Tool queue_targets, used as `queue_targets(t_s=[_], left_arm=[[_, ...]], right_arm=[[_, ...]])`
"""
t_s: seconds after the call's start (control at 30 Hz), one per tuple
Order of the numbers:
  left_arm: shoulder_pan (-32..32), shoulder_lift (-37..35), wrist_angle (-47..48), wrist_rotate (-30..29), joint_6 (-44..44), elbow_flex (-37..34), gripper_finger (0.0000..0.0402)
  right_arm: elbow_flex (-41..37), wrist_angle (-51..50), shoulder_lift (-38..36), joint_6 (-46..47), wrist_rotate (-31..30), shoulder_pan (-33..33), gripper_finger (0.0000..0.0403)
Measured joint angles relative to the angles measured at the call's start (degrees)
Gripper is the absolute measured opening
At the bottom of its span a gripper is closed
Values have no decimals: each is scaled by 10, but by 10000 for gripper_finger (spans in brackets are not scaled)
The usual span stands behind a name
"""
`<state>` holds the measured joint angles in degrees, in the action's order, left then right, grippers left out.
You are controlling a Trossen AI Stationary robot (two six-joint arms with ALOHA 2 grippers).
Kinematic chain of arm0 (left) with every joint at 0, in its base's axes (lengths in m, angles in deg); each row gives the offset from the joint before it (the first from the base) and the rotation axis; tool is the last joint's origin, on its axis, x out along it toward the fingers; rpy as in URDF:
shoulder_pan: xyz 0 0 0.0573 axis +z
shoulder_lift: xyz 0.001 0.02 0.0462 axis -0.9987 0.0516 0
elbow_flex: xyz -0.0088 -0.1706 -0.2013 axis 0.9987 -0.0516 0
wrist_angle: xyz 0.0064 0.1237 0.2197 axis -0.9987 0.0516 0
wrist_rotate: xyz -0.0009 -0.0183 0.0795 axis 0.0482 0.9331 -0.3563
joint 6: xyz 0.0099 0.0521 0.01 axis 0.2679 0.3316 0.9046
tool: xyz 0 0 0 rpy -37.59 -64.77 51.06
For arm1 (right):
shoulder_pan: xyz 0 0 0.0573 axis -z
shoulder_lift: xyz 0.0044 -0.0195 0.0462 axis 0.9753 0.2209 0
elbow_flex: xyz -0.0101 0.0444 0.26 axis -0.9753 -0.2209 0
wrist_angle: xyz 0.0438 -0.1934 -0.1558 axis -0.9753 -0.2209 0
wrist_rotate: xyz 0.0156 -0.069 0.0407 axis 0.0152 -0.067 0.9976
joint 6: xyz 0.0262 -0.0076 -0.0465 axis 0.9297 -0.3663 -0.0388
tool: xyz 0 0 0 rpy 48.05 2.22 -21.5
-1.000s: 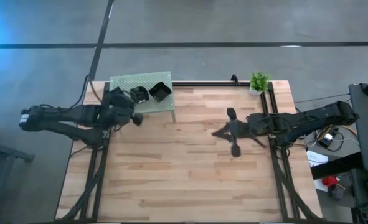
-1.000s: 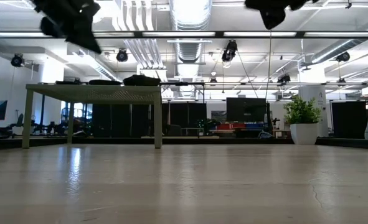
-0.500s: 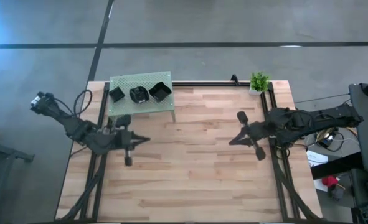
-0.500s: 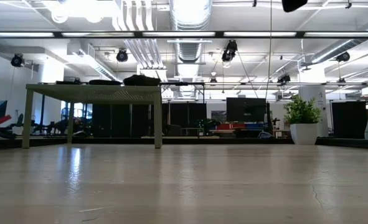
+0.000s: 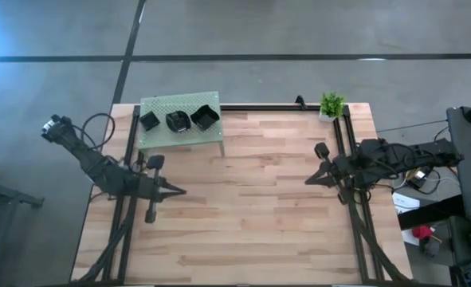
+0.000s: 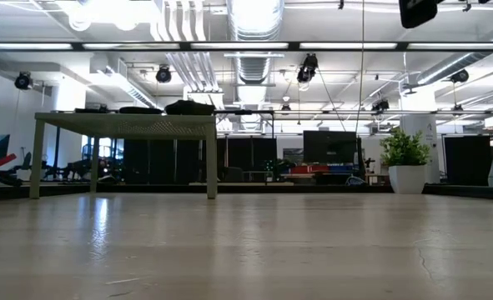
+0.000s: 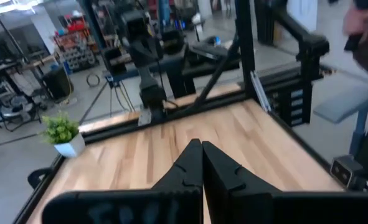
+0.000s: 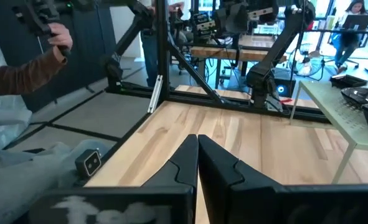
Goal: Pick & Place Mini shaped plates
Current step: Return to Home Position
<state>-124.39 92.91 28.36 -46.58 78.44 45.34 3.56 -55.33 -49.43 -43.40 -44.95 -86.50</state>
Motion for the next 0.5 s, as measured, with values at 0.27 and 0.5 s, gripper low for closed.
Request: queue_targets(t_s=[0.27,0.5], left_arm=[[0,-122,-68,0,0,-98,0],[0,-233,-90,1,-2,-178,0]], right_arm=[[-33,8,-49,11,0,0,8],[-42,8,-82,27,-1,0,8]])
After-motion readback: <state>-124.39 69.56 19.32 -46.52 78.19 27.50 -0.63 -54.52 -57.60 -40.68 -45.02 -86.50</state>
